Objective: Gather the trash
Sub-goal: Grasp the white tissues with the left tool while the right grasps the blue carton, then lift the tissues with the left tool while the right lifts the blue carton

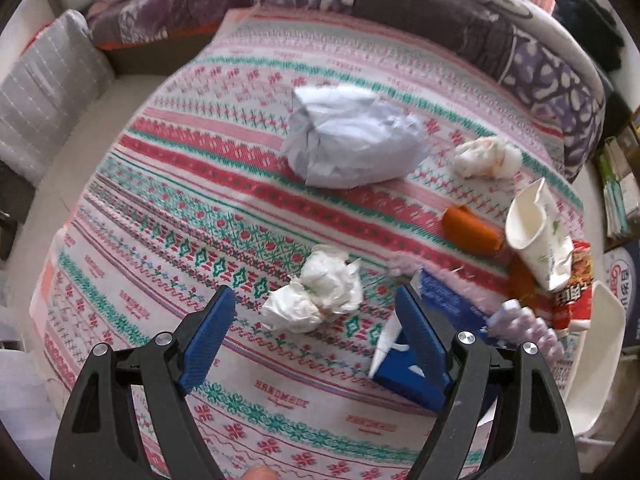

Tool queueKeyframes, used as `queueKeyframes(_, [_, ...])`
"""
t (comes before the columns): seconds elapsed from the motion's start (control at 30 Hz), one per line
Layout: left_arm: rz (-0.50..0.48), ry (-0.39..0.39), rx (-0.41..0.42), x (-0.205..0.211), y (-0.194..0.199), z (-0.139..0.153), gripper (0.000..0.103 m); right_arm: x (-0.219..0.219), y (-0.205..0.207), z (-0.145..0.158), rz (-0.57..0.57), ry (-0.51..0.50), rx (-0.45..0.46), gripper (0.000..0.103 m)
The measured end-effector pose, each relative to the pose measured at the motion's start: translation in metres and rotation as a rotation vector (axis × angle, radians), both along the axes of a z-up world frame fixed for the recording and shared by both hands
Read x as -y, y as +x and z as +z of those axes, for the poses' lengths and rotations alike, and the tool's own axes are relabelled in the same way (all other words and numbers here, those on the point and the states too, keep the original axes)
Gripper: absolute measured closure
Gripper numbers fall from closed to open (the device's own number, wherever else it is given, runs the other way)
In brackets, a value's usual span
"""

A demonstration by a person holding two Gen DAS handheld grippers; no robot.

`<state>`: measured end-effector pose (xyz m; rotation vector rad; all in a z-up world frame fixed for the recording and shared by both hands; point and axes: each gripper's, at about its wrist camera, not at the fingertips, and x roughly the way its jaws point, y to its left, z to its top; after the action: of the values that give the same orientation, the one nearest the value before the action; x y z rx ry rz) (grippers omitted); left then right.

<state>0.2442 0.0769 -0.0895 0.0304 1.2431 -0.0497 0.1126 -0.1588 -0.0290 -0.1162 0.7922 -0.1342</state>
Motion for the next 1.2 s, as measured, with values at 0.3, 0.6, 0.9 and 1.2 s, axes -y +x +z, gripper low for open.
queueKeyframes(0.3, [-0.019,-0.011,-0.074,-0.006,0.013,-0.029,0.025,-0.056,0.000,-0.027,0.291,-0.076,-0.088,0.007])
queueKeyframes(0.6, [0.016,-0.025,-0.079,-0.014,0.014,-0.038,0.058,-0.096,0.007,-0.050,0.457,-0.067,-0.173,0.007])
queueKeyframes(0.9, [0.081,-0.124,-0.012,-0.044,-0.003,0.003,0.059,-0.128,0.033,-0.078,0.510,-0.094,-0.249,0.007])
queueKeyframes(1.2, [0.118,-0.137,-0.028,-0.065,-0.014,0.014,0.058,-0.154,0.047,-0.105,0.545,-0.248,-0.260,0.007])
